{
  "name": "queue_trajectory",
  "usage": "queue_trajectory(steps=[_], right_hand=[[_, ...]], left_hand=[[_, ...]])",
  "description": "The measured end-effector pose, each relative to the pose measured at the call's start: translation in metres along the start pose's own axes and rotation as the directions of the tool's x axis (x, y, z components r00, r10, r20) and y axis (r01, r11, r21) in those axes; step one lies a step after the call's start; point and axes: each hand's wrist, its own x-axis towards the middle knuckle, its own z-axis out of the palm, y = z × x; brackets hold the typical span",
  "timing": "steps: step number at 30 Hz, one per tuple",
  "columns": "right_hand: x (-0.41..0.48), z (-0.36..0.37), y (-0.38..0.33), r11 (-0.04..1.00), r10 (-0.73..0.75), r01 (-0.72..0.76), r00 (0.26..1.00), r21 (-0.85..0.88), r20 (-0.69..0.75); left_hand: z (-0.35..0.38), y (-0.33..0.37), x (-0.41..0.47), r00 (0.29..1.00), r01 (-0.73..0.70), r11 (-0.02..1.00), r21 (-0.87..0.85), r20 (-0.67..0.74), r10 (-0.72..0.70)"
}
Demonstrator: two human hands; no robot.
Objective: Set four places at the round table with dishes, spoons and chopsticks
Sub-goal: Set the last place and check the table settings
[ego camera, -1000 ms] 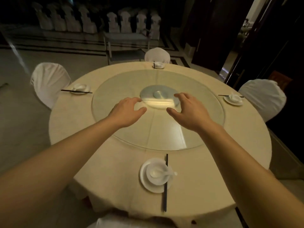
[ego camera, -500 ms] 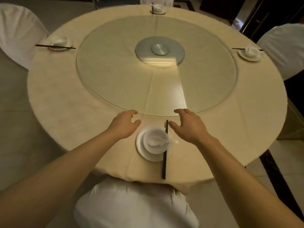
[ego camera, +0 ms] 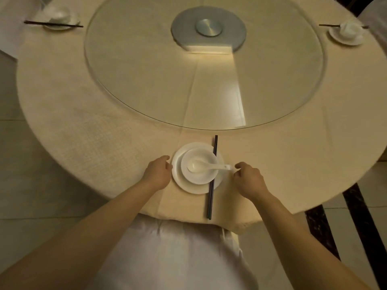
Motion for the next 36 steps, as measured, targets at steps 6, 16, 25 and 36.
queue_trajectory(steps=[6,16,25,36], right_hand=[[0.008,0.018,0.0,0.998,-0.042,0.04,0.998,0.056,0.04],[0.01,0.026,-0.003,0.981,-0.063,0.058,0.998,0.184,0.022],[0.014,0.025,-0.004,0.983,-0.063,0.06,0.998,0.175,0.008],[0.007,0.013,-0.004,0.998,0.016,-0.021,0.997,0.063,0.078]], left_hand=[[0.007,0.002,0.001,1.0,-0.019,1.0,-0.019,-0.024,0.019],[0.012,-0.003,-0.003,0.998,-0.027,0.999,-0.02,-0.051,0.026],[0.011,-0.003,-0.006,0.999,-0.019,1.0,-0.015,-0.046,0.019],[-0.01,0.002,-0.008,0.998,-0.066,0.986,0.156,0.023,0.063]])
